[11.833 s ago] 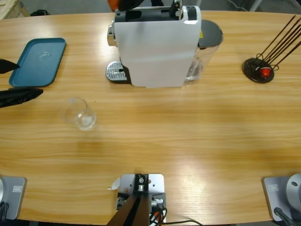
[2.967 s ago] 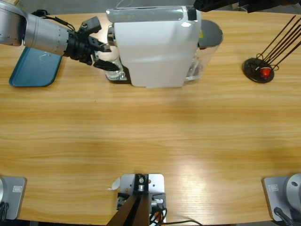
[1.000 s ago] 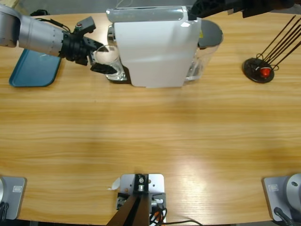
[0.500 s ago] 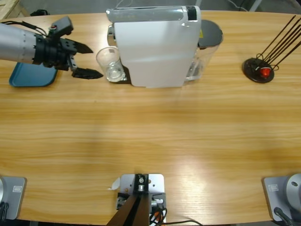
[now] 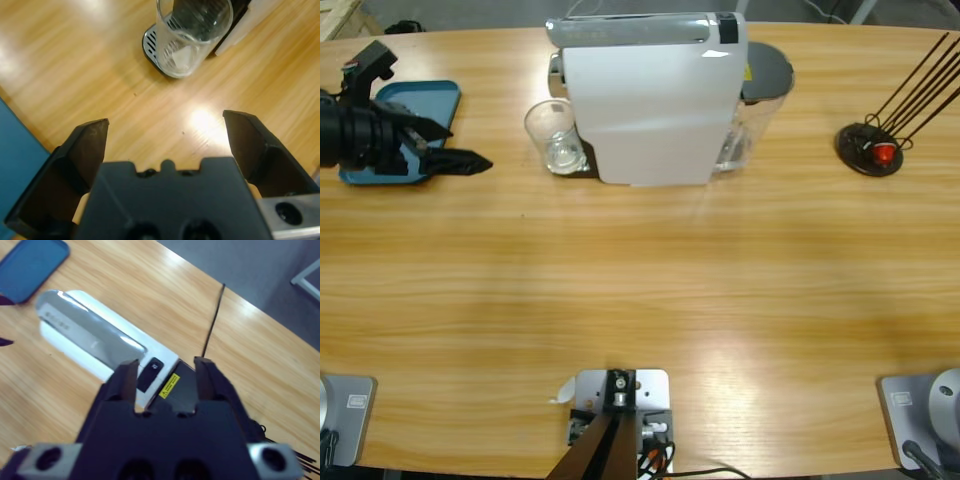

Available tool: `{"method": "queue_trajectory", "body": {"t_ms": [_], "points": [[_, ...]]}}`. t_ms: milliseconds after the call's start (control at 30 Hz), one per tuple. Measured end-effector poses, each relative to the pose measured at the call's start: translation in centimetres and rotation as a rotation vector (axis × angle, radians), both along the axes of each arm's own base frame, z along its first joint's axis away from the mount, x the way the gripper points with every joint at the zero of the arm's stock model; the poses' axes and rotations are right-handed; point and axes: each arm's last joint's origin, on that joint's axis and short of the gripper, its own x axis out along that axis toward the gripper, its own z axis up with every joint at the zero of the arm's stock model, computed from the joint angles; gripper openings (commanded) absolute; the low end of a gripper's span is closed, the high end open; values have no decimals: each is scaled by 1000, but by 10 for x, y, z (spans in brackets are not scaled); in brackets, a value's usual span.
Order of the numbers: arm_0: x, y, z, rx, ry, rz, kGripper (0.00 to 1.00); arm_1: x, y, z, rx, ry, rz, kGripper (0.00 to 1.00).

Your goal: Pour coffee

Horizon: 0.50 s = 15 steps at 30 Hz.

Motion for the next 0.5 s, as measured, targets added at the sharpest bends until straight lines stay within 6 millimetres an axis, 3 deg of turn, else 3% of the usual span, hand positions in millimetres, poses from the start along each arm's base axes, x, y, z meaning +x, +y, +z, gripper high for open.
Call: {"method": "queue_trajectory", "body": {"t_ms": [300,500], "points": [[-2,-6,-2,-5,18,-9,996,28,12,-29,15,110,34,0],[0,-7,-7,8,34,-8,996,36,14,-46,-29,180,22,0]]}}
